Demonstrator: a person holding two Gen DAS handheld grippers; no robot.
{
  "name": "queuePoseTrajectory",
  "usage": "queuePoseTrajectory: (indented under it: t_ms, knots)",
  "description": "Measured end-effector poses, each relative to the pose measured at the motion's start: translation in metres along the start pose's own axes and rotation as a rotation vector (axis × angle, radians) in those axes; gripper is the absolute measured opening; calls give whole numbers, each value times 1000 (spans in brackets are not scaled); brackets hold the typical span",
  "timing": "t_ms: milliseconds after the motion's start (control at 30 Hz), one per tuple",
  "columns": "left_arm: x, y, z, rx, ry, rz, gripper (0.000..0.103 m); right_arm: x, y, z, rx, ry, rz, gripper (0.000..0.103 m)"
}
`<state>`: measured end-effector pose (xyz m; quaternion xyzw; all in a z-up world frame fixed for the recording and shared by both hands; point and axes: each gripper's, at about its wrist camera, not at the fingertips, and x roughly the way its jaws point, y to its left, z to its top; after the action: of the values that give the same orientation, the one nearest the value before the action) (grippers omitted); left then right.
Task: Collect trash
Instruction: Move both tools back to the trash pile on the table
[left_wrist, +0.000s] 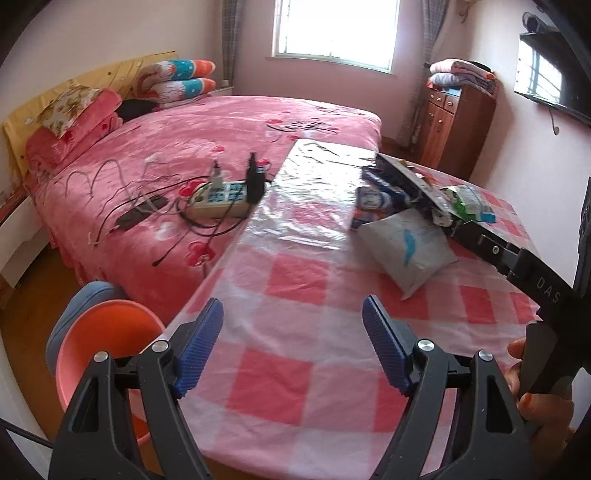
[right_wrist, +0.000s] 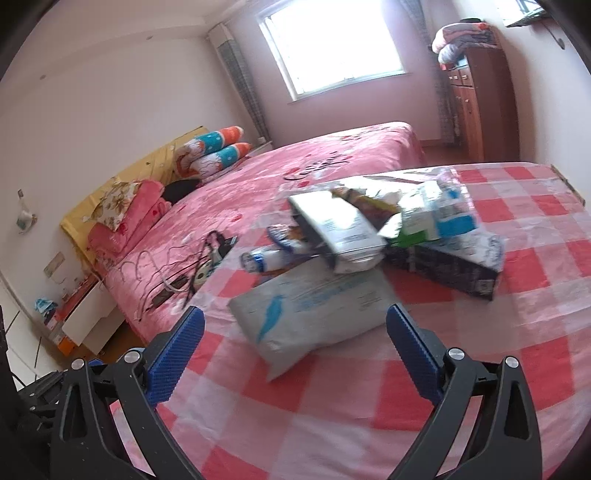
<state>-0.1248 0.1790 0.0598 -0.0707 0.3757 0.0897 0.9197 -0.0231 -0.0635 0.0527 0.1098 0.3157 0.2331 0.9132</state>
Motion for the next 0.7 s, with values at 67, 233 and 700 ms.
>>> queuePoseTrajectory:
  t_ms: [67,233,700]
  knots:
    - [2,-9,3,12,-1,-12,79,-4,-11,3,8,-10,-24,97]
    - [12,-35,13,44,6,-43,79,-11,-42,12,55,-22,-77,97]
    - [61,-105,88,42,59,-184,79,-3,-124,71,304,-6,-26,97]
